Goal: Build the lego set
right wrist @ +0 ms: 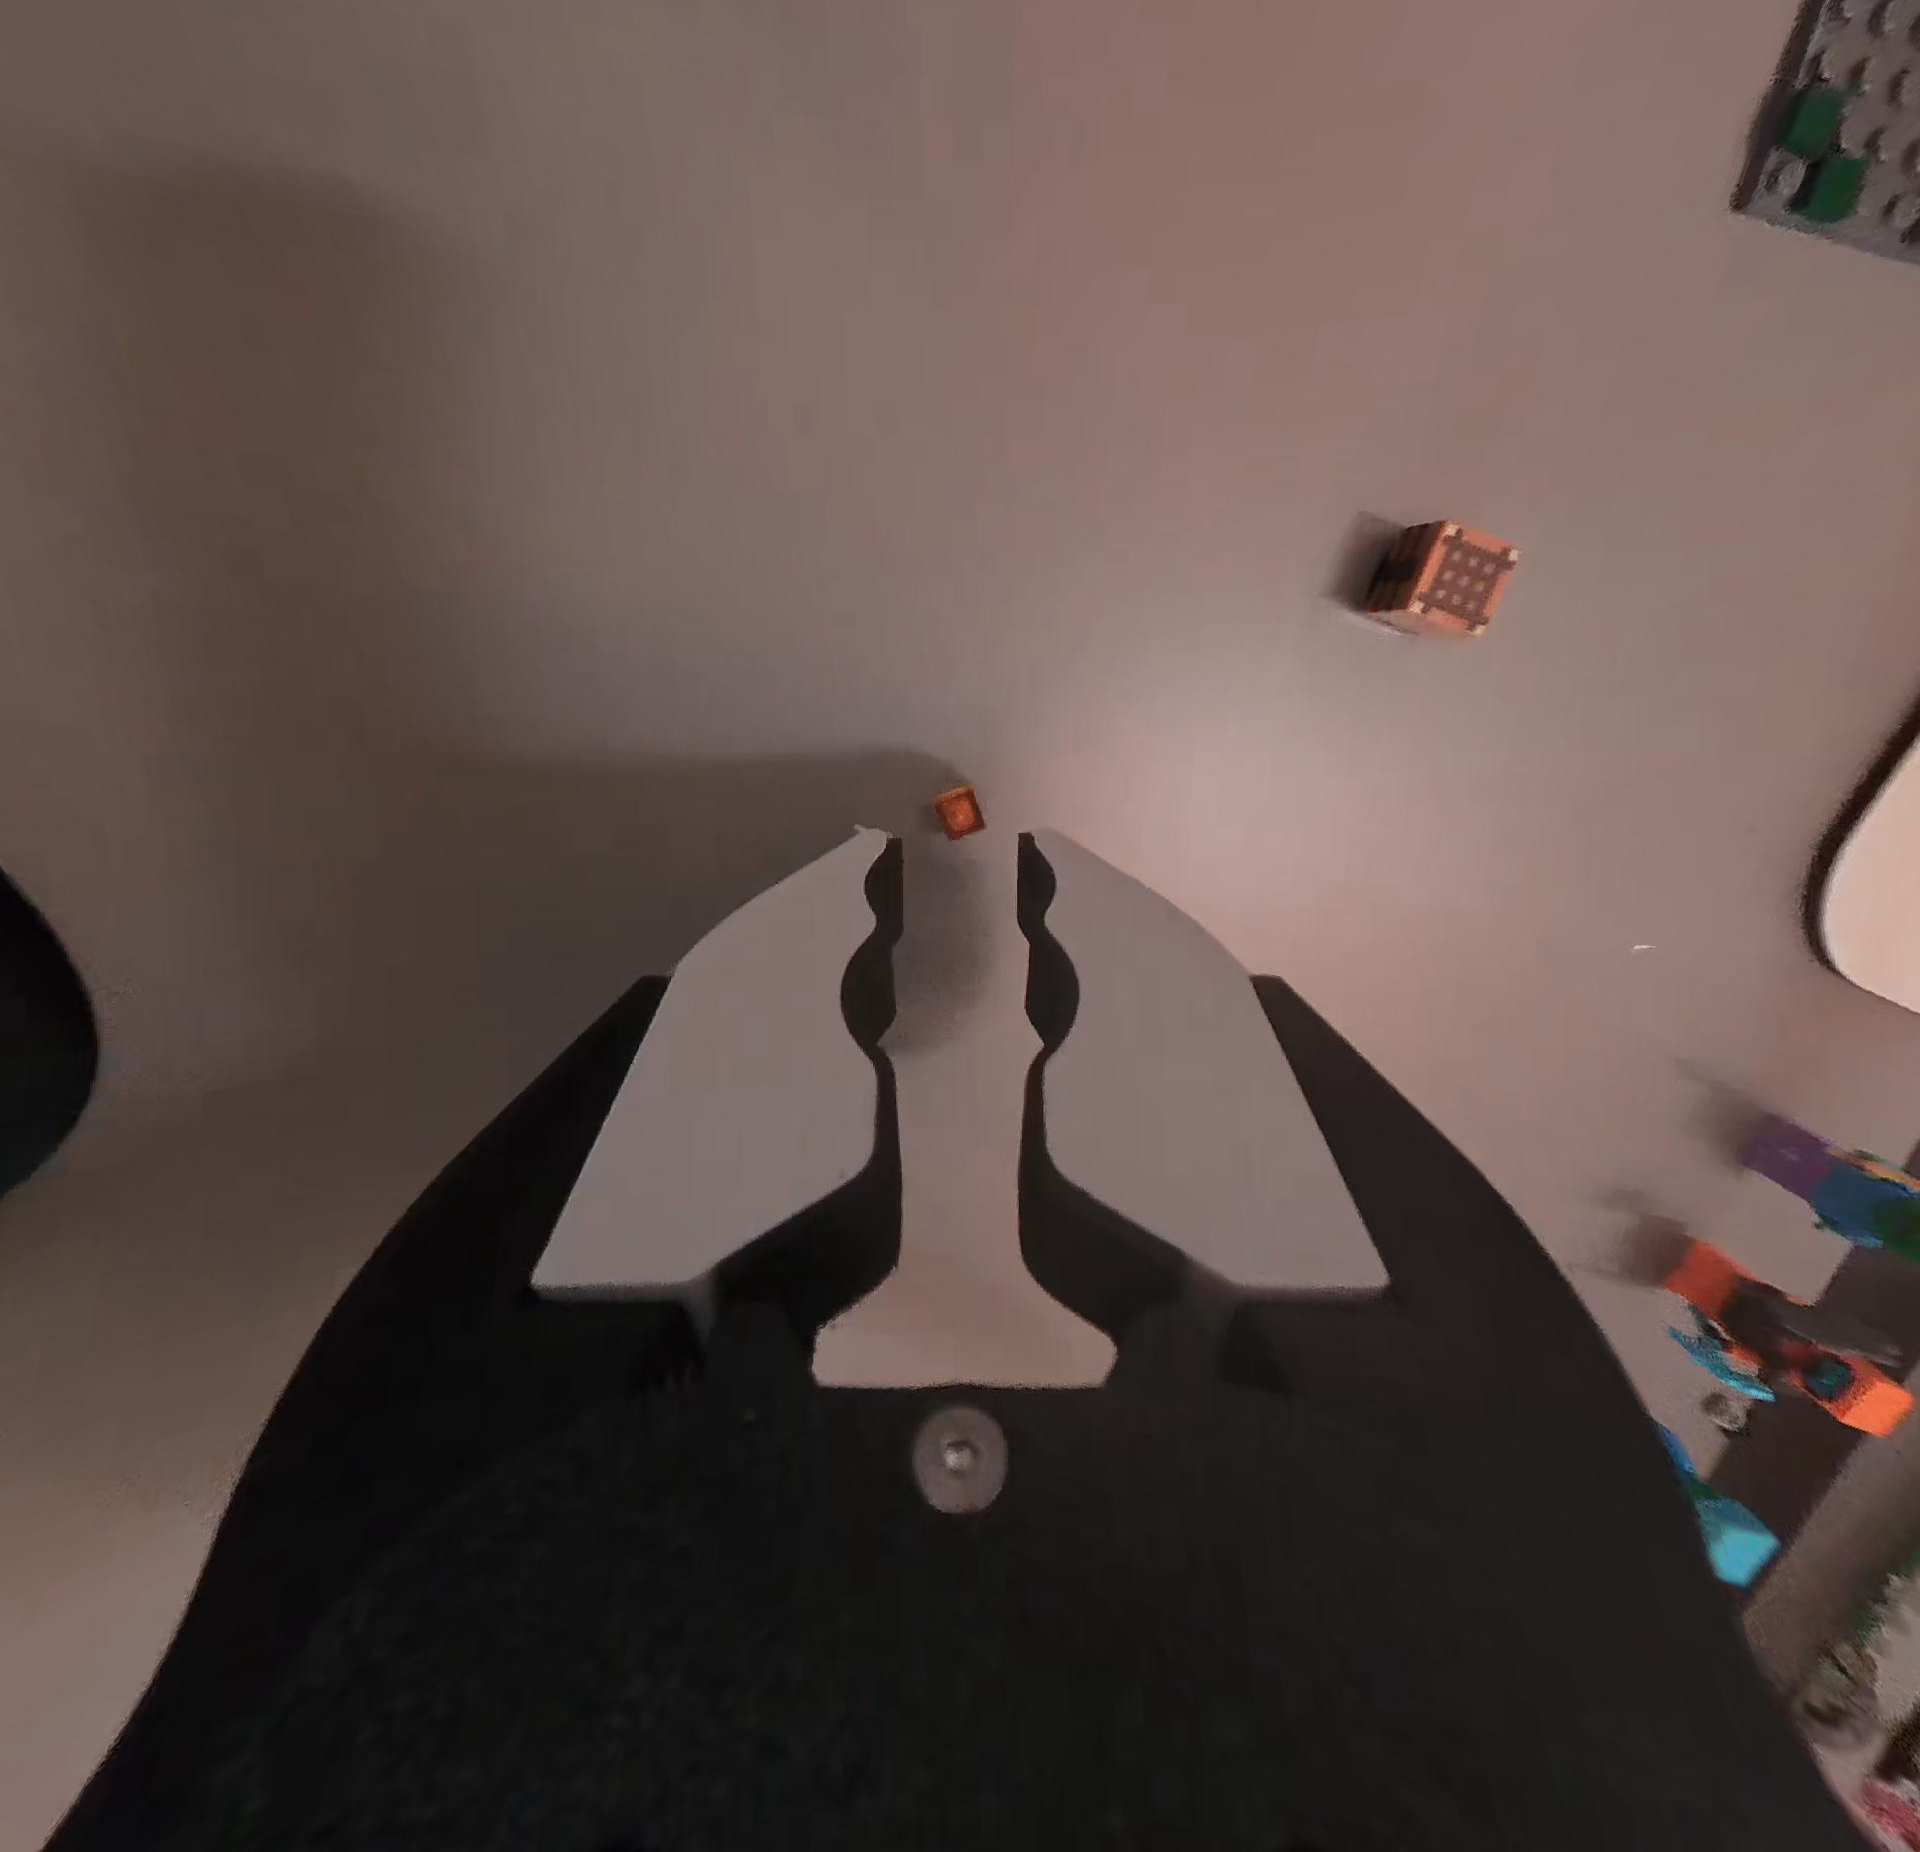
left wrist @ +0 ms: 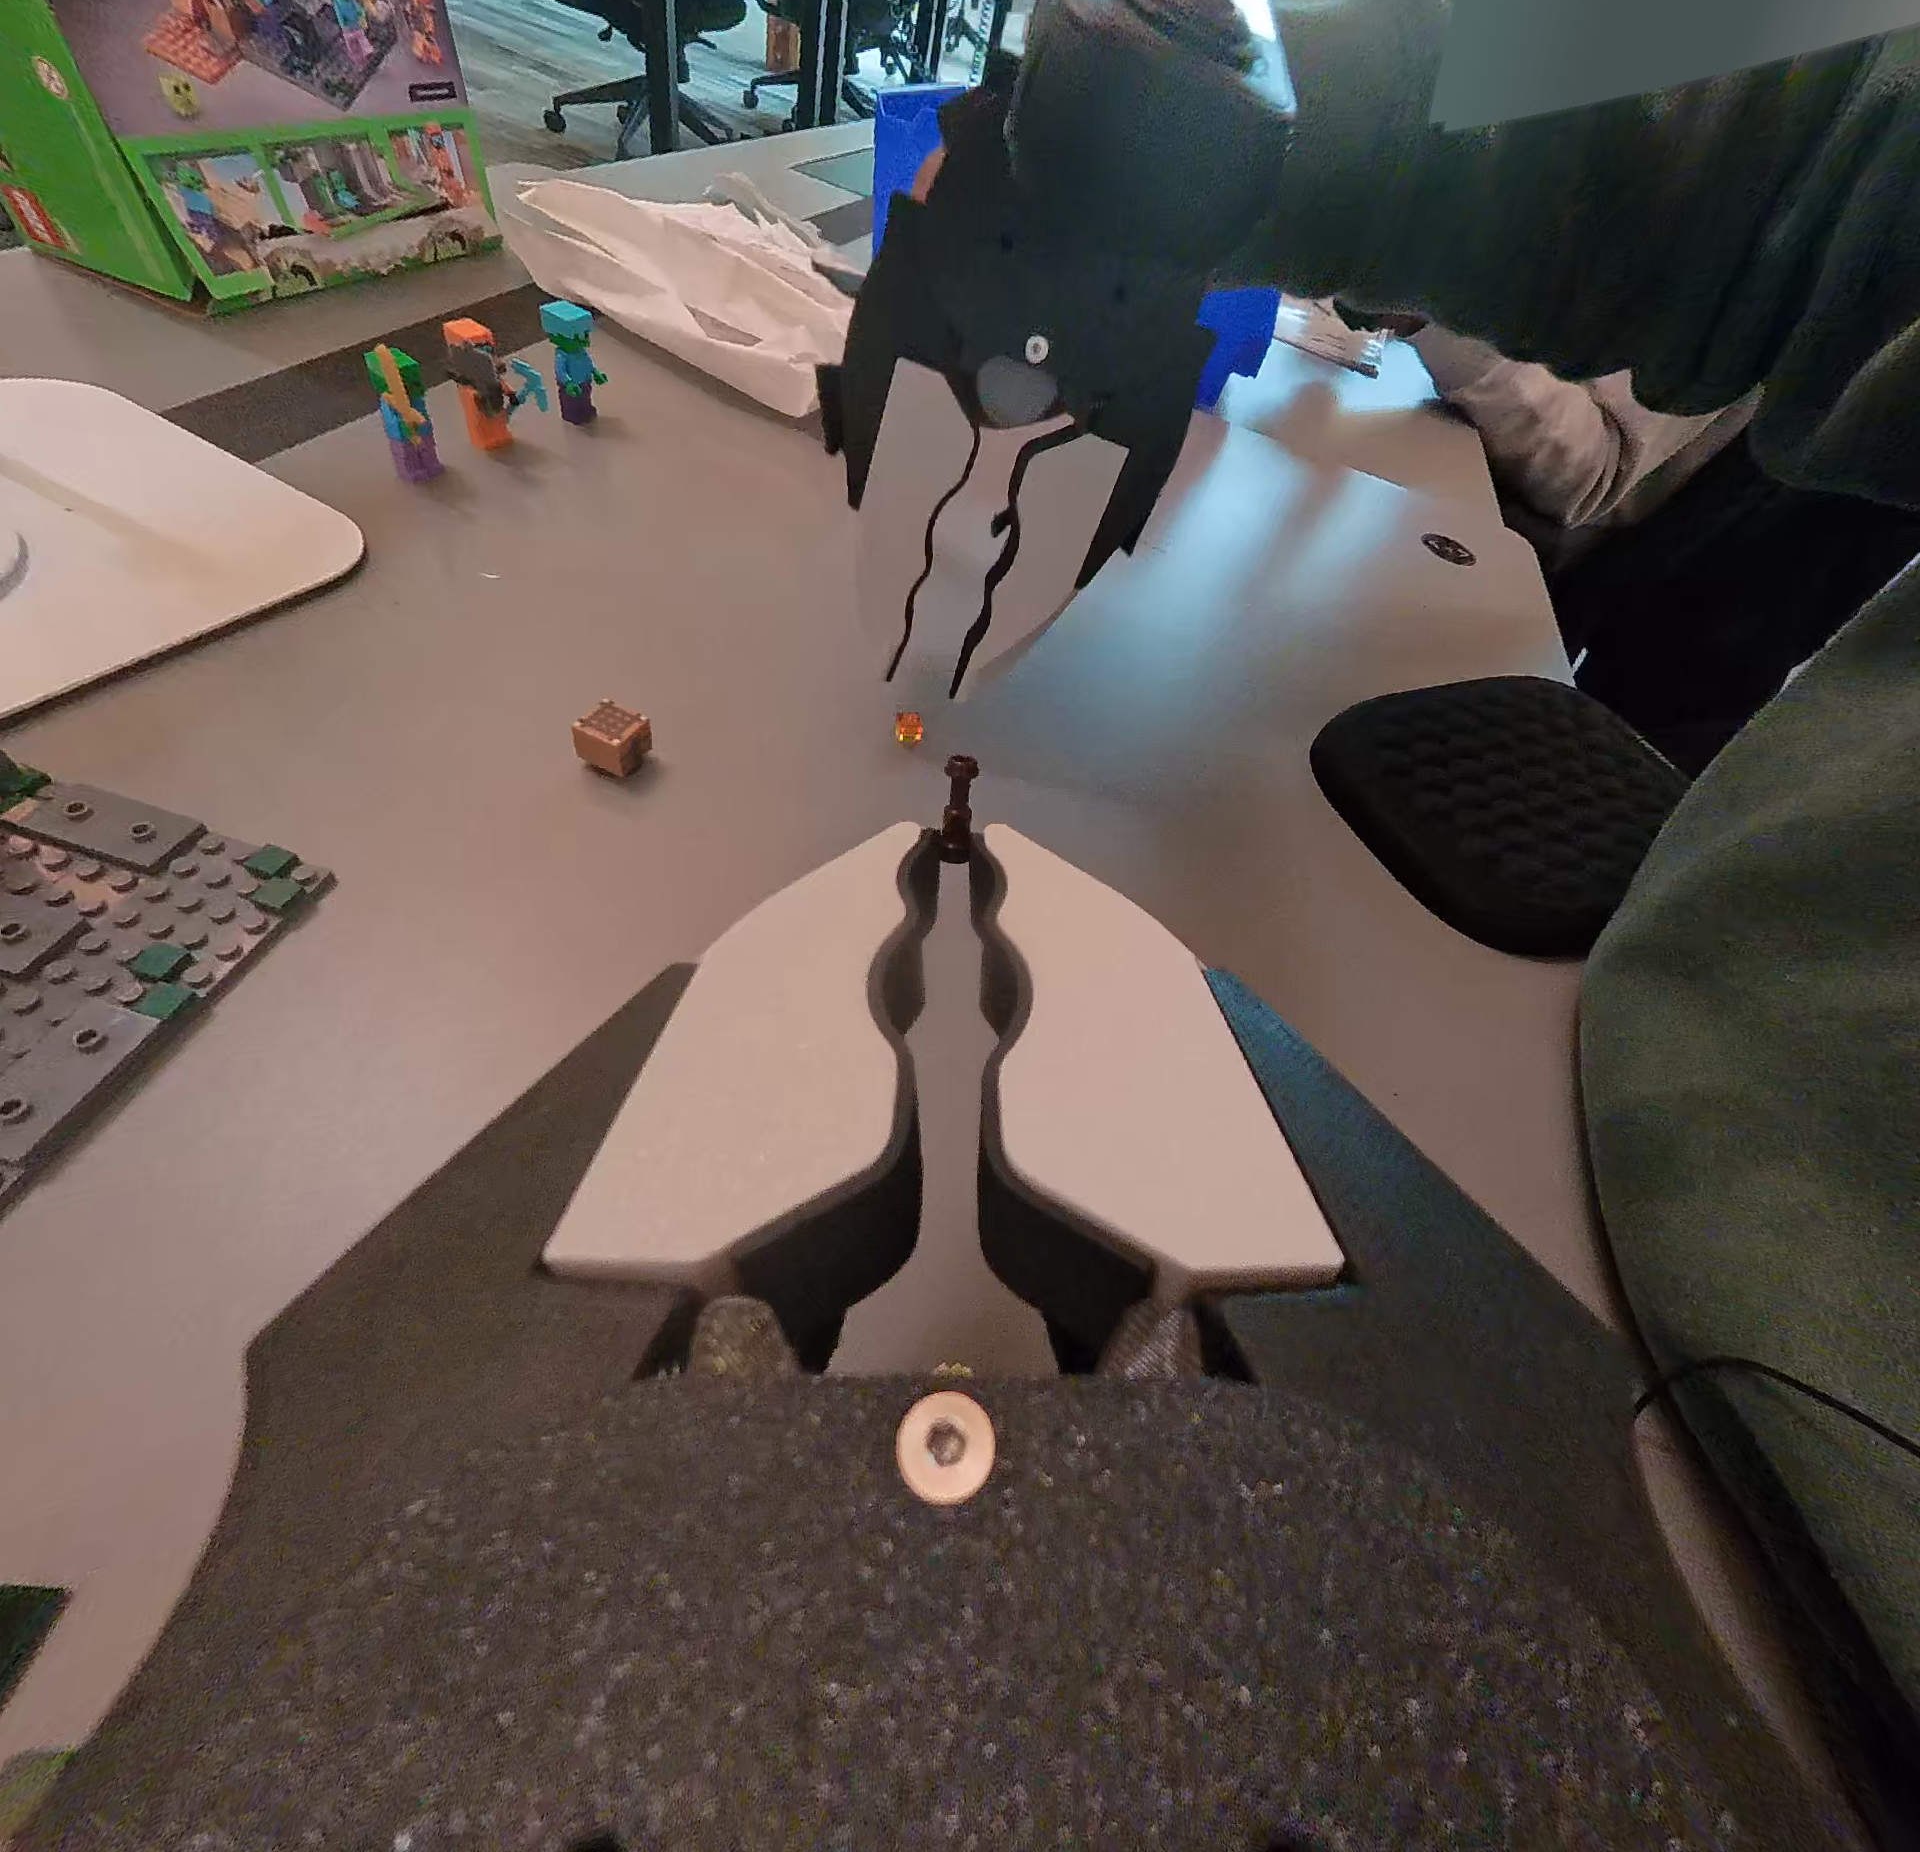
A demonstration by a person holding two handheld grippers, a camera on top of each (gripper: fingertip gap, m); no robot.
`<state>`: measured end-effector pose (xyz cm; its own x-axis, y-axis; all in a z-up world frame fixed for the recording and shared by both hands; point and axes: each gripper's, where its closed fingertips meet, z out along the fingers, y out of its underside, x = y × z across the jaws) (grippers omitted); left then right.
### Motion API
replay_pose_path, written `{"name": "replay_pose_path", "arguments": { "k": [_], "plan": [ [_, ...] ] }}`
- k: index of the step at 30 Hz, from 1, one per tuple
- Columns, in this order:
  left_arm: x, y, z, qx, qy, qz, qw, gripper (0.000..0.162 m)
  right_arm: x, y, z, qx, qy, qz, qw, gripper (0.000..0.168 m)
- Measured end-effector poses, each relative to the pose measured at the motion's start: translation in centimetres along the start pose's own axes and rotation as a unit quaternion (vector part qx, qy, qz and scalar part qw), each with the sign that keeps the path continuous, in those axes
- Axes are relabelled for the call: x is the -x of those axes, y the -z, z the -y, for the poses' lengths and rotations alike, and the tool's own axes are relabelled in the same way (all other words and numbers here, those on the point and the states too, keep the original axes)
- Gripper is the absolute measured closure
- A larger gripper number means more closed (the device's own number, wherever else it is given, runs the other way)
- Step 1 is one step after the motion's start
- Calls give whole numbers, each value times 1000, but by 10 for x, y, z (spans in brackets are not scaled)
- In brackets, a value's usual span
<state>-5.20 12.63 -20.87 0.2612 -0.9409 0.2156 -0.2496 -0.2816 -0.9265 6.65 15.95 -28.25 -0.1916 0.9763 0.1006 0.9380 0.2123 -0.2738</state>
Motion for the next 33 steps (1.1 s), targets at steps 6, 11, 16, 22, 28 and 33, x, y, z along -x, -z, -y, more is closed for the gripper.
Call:
{"name": "replay_pose_path", "arguments": {
  "k": [6,11,16,22,28,33],
  "plan": [
    [-1,-2,-3,4,4,-7,1000,157,0,-13,1,2,30,8,1000,149],
    [-2,-2,-4,6,2,-10,1000,157,-1,-15,0,28,61,30,997,151],
    [-2,-2,-4,6,5,-13,1000,157,0,-16,0,32,74,51,995,153],
    [-2,-3,-6,10,7,-17,1000,157,4,-16,-1,25,76,59,995,161],
    [-9,-7,-8,14,1,-31,999,157,4,-15,1,-22,18,60,998,161],
    [-23,-12,-11,25,-18,-54,998,157,14,30,64,-230,-35,53,971,161]
  ]
}}
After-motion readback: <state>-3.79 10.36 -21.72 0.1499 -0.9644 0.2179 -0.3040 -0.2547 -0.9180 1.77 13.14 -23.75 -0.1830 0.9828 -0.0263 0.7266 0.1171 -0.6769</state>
